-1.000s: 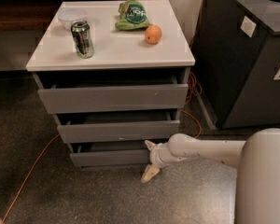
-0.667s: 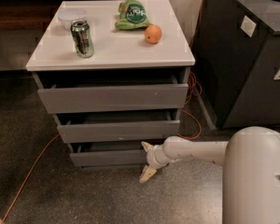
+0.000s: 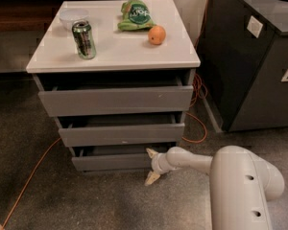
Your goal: Place orange into bottom drawer
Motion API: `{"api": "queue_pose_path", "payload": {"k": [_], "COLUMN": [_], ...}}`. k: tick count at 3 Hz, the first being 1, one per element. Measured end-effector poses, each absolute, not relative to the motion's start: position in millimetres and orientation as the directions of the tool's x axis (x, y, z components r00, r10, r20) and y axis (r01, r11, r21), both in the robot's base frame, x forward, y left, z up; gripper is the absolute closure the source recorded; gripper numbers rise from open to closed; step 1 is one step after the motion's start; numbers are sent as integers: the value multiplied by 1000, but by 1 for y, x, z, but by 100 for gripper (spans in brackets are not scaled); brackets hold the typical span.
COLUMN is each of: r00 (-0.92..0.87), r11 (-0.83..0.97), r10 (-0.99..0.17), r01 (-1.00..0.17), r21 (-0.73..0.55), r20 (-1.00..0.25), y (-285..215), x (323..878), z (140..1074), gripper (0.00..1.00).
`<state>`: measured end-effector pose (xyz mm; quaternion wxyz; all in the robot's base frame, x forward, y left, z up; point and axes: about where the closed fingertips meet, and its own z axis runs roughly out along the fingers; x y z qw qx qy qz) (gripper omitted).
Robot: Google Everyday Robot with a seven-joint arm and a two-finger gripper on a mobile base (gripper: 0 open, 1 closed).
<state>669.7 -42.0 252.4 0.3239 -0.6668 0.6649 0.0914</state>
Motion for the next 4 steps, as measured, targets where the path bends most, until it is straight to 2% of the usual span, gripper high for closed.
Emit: {"api": "queue_pose_path", "payload": {"k": [1, 2, 4], "r00": [99, 106, 104], "r11": [93, 59, 62], "r10": [-829, -868, -872], "r01": [-946, -948, -946], "r21": [-311, -312, -319], "r20": [-551, -486, -479], "y": [-42, -36, -38], "x": [670, 668, 697], "z": [252, 240, 212], "gripper": [0, 0, 0]}}
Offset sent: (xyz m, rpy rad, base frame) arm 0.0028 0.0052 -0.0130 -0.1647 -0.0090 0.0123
